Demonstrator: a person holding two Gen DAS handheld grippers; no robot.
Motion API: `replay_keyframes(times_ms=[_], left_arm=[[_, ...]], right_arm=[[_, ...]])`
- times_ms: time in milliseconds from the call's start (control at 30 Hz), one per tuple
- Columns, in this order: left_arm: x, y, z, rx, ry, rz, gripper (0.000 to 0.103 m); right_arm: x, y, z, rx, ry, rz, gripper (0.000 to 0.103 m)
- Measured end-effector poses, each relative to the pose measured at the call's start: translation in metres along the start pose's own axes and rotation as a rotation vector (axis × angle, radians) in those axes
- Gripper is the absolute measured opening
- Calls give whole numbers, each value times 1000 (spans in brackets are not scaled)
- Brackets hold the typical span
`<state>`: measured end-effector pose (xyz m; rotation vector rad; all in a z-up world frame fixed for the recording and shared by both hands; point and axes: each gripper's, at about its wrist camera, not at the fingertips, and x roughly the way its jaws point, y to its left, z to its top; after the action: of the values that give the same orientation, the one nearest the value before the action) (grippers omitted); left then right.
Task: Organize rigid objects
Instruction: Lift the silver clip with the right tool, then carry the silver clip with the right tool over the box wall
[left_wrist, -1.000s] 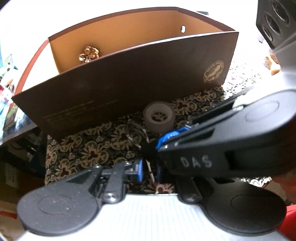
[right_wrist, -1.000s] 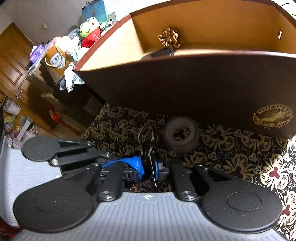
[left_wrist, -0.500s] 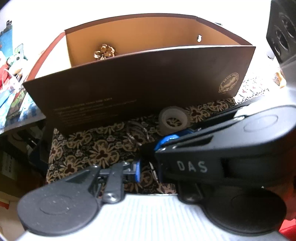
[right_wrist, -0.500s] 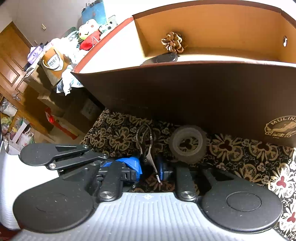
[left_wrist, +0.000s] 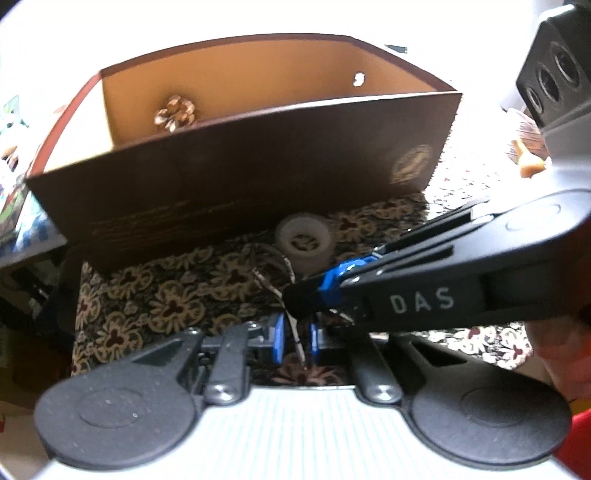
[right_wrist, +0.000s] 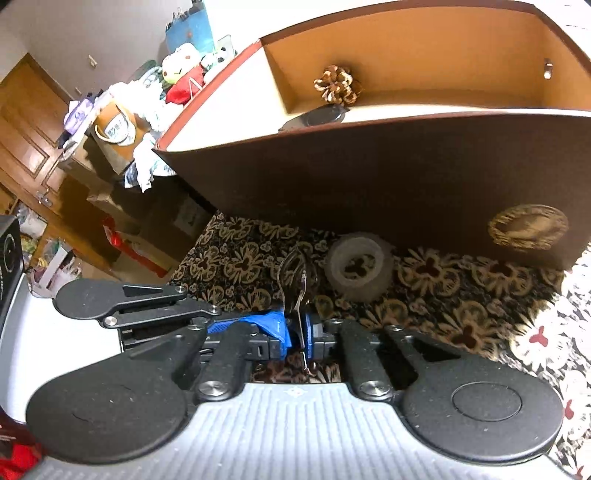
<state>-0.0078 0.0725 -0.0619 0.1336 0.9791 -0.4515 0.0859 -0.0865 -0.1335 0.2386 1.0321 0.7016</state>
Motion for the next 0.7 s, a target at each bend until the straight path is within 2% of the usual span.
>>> replay_keyframes(times_ms=[333, 700], left_arm=[[-26, -40, 28, 144, -58, -123, 8], [-56, -87, 70, 290, -184, -203, 8]], right_arm=[[-67, -19, -6, 84, -83, -28, 0], [-143, -36, -5, 129, -272, -94, 0]])
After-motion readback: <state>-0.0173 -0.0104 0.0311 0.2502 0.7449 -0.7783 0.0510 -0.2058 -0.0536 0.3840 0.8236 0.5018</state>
